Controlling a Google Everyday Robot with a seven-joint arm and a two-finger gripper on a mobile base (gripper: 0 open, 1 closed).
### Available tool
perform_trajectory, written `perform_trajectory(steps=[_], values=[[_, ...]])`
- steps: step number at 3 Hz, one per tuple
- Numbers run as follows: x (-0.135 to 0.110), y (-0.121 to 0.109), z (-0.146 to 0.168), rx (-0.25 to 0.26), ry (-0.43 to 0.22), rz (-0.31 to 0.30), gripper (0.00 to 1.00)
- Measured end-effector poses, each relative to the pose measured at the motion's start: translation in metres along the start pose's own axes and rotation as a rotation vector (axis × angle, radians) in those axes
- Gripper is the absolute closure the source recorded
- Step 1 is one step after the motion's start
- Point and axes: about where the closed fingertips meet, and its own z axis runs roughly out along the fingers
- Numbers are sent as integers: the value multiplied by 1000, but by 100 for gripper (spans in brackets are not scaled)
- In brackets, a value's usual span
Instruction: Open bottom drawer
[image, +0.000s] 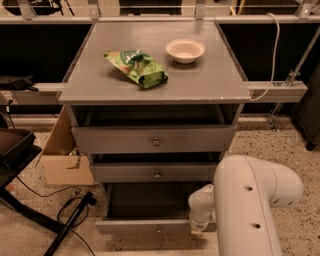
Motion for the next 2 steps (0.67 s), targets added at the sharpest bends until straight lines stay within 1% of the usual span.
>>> perform_trajectory(steps=[2], values=[[-3,-5,-3,-6,-4,0,100]])
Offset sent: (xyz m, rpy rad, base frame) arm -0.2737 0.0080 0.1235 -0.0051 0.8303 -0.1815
